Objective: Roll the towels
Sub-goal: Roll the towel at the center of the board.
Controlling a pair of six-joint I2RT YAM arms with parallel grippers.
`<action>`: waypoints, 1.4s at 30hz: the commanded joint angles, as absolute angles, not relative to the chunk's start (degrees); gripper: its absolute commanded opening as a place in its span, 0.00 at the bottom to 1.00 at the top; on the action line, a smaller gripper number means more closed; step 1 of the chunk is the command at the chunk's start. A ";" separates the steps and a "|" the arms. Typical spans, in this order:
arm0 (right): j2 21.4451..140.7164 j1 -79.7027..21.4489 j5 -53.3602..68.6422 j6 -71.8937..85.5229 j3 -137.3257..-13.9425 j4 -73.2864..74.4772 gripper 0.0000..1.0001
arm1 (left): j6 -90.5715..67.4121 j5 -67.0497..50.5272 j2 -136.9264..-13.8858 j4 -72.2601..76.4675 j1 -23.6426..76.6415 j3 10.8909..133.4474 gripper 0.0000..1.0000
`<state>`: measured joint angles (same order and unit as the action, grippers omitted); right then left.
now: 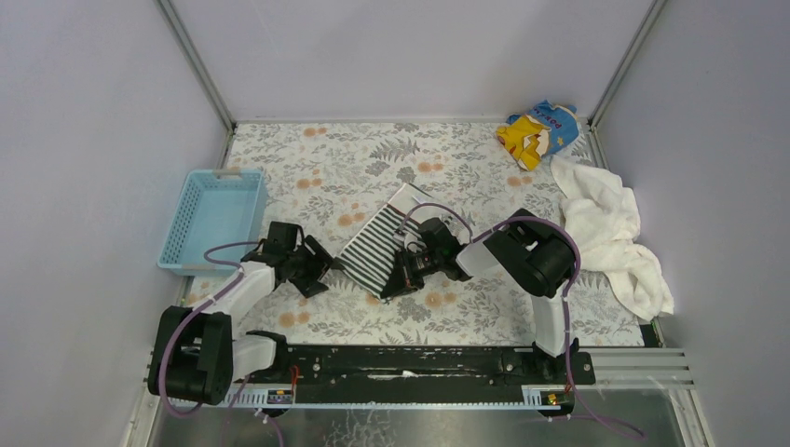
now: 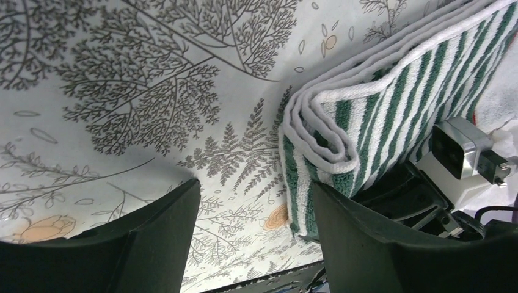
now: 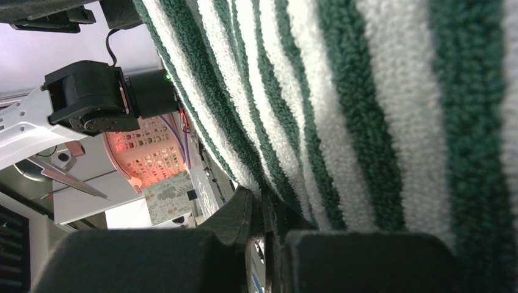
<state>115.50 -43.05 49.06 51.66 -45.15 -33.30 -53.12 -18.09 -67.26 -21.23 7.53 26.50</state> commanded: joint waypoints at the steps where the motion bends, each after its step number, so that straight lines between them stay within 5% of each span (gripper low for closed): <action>1: 119.58 -43.11 42.28 48.65 -42.89 -22.06 0.00 | -53.44 -19.71 -69.10 -16.87 7.30 28.04 0.67; 27: 119.80 -43.15 42.19 48.40 -43.93 -20.65 0.01 | -54.94 -20.58 -66.86 -13.89 7.27 28.03 0.66; 42: 119.12 -43.11 41.53 47.99 -44.55 -19.47 0.02 | -54.42 -15.14 -74.83 -13.72 7.33 28.84 0.56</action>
